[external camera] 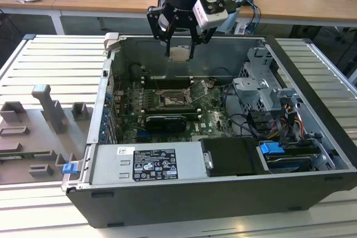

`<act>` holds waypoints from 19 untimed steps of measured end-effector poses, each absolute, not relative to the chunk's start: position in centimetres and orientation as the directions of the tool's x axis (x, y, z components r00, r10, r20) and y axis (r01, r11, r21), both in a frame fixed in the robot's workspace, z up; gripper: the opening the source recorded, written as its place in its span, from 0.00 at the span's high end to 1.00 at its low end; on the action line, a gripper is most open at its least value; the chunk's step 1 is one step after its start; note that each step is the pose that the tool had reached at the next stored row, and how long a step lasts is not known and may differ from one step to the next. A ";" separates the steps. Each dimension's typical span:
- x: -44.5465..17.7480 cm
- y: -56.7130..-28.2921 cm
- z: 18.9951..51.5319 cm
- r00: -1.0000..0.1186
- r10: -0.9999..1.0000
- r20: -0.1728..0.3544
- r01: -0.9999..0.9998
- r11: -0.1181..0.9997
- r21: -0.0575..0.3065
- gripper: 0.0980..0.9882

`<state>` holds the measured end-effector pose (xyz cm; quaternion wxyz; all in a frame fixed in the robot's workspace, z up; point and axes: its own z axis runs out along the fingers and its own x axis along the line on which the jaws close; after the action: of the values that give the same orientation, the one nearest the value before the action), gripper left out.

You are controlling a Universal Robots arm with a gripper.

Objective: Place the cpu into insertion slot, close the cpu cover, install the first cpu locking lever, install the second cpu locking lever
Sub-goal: 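Place the cpu into insertion slot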

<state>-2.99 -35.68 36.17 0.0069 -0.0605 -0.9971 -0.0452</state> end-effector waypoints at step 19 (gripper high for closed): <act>-3.0 -35.7 36.2 -0.987 0.161 0.019 0.162 0.983 0.089 0.50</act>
<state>-2.99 -35.68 36.17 0.0060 -0.0813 -0.9956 -0.0453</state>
